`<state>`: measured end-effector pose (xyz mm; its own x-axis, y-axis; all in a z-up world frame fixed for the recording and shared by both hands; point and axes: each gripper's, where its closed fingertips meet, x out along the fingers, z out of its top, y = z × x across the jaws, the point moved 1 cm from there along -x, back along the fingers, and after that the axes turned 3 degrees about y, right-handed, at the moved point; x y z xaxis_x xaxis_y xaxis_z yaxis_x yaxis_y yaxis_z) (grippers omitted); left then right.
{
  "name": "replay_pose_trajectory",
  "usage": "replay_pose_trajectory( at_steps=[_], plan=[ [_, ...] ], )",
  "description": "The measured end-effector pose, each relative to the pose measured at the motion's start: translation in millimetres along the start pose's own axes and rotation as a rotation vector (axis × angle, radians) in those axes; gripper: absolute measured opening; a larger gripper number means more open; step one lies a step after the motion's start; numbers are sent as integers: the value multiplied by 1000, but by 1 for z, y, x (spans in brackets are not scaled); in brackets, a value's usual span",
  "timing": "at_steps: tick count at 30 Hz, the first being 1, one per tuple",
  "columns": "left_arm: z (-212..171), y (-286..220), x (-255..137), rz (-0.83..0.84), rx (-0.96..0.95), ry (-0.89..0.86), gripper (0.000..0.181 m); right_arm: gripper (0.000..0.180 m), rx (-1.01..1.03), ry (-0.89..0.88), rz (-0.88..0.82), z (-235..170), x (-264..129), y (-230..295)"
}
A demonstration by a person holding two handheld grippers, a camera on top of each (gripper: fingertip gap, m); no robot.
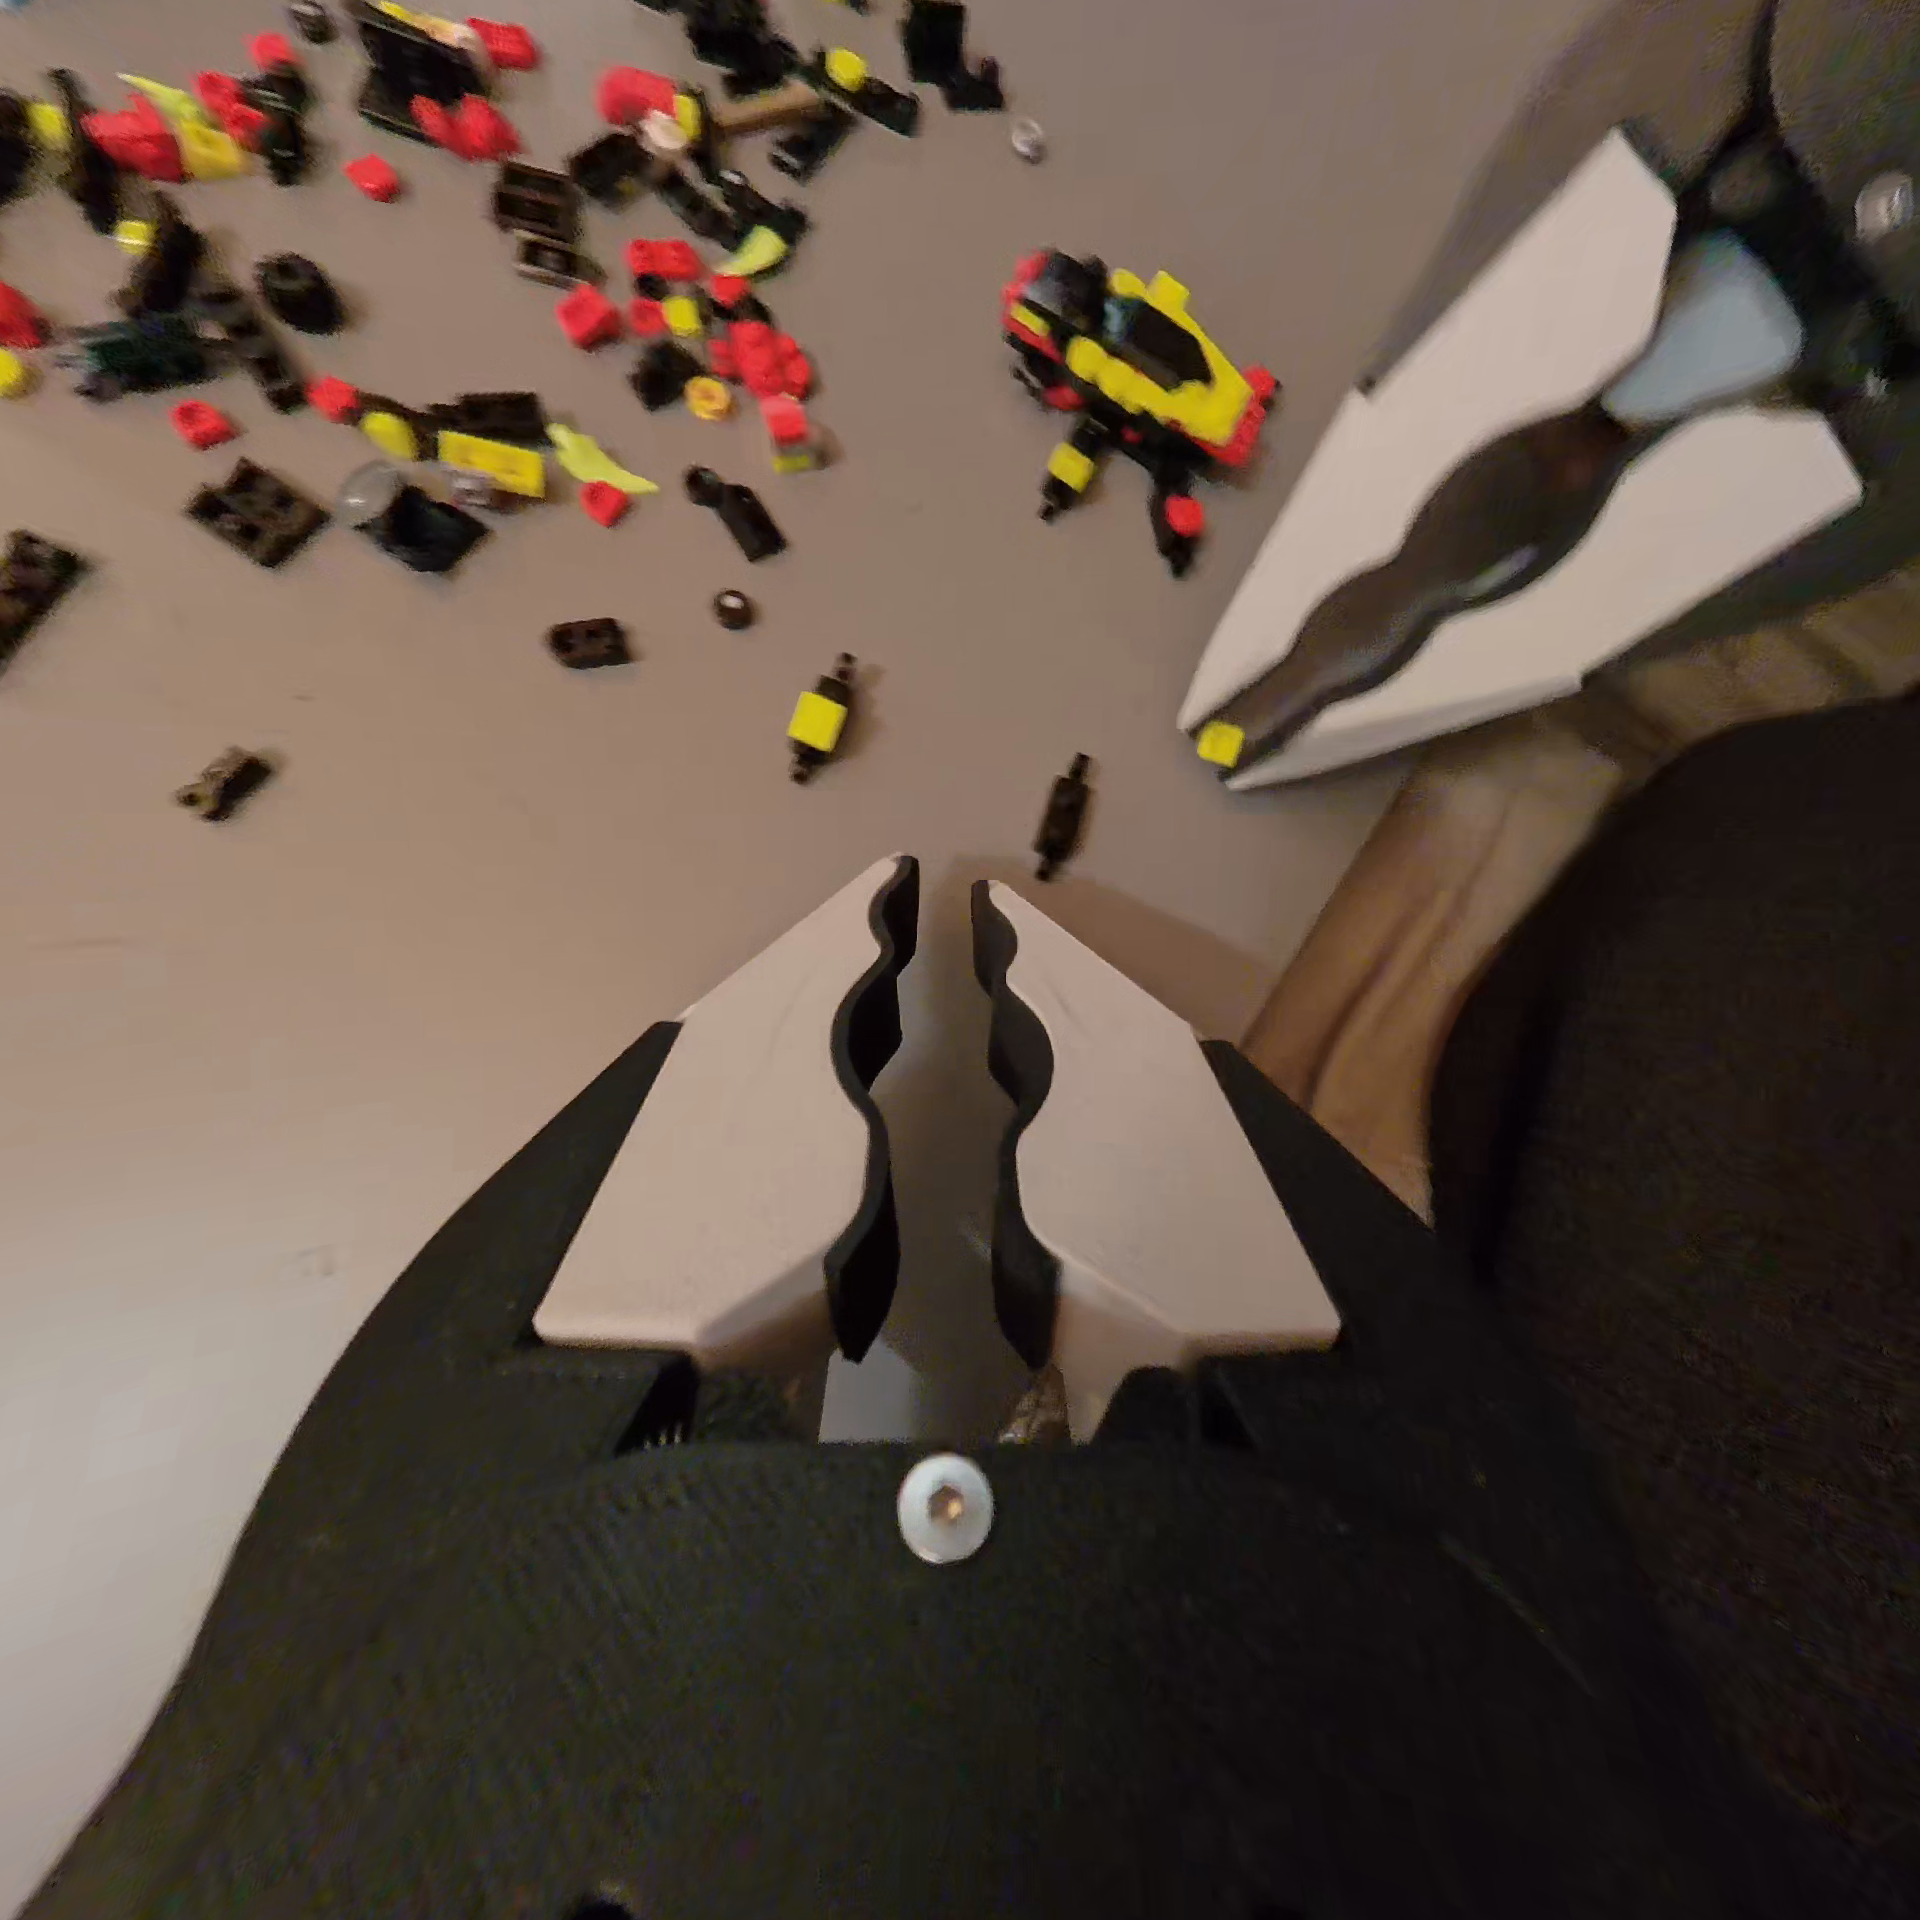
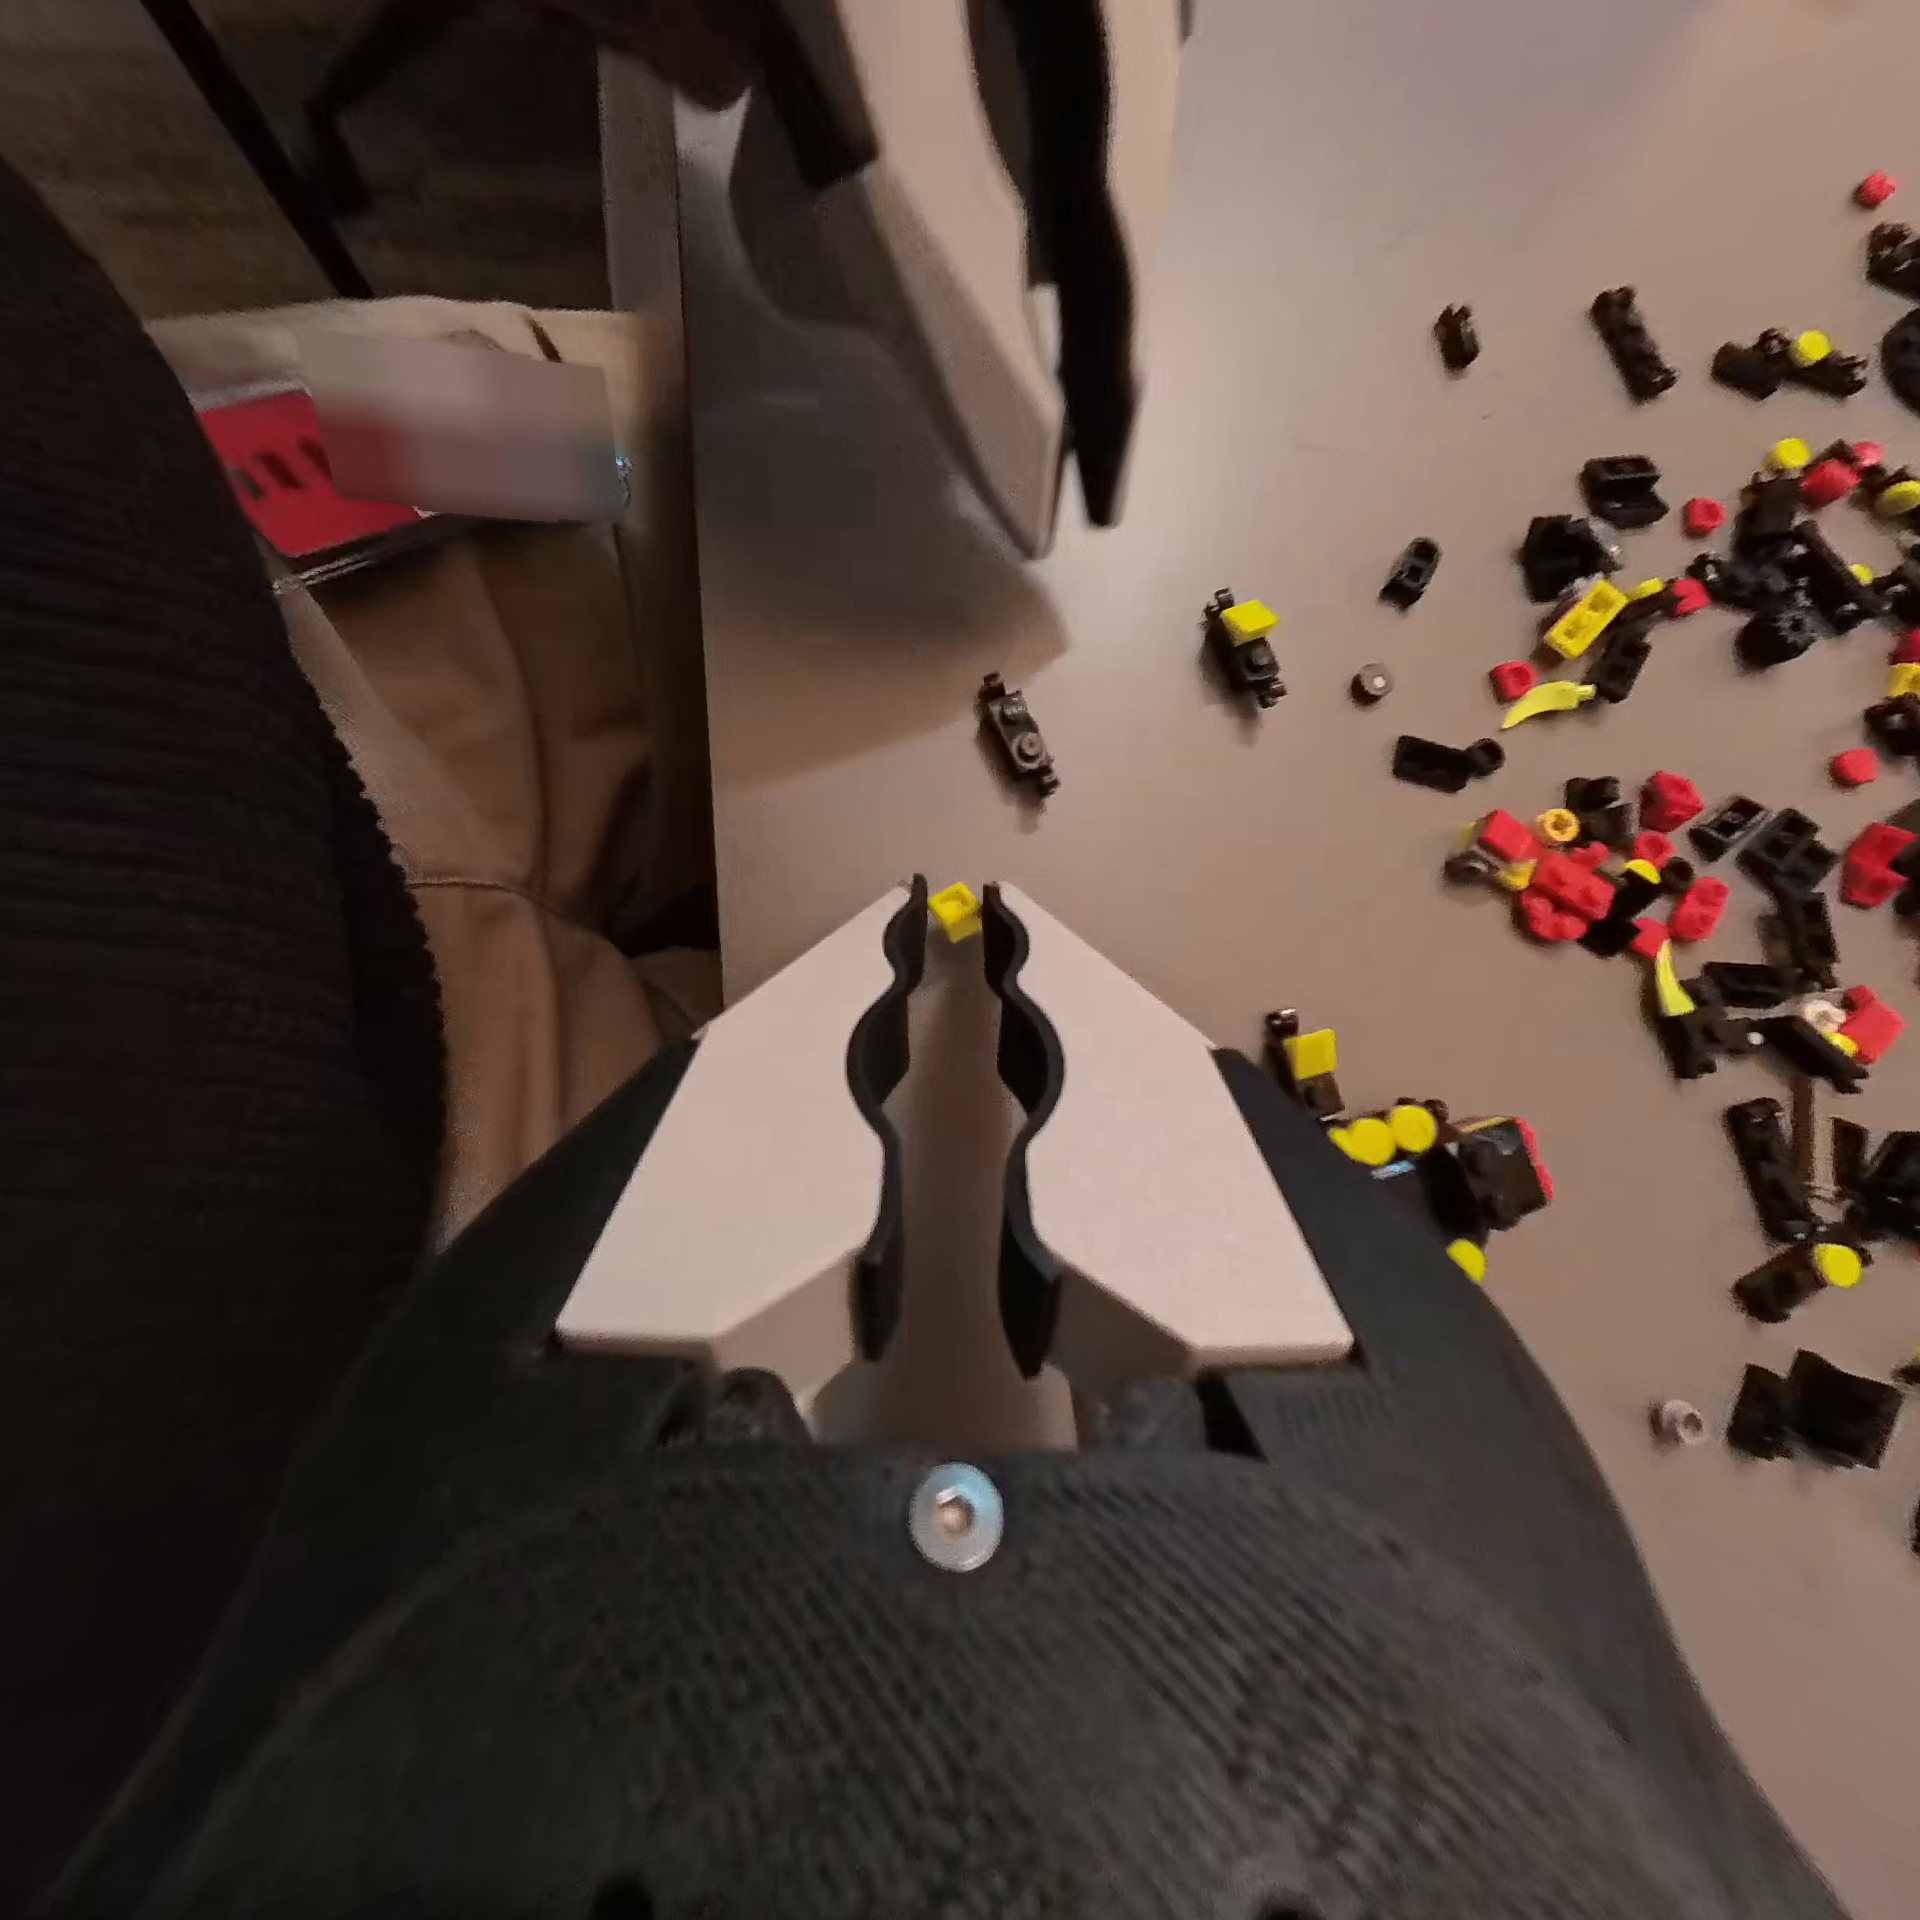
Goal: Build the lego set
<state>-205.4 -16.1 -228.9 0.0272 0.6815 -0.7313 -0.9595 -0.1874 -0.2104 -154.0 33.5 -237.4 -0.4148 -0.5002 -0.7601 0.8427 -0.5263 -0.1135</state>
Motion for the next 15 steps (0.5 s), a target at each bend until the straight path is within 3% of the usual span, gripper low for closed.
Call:
replay_pose_trajectory(
  at_steps=[6,15],
  plan=[
    [15,28,-7,54,-51,-66,8,9,36,3,3,0,5,5],
    [25,12,5,22,47,-48,8,12,49,-12,-76,-5,-2,5]
  ],
)
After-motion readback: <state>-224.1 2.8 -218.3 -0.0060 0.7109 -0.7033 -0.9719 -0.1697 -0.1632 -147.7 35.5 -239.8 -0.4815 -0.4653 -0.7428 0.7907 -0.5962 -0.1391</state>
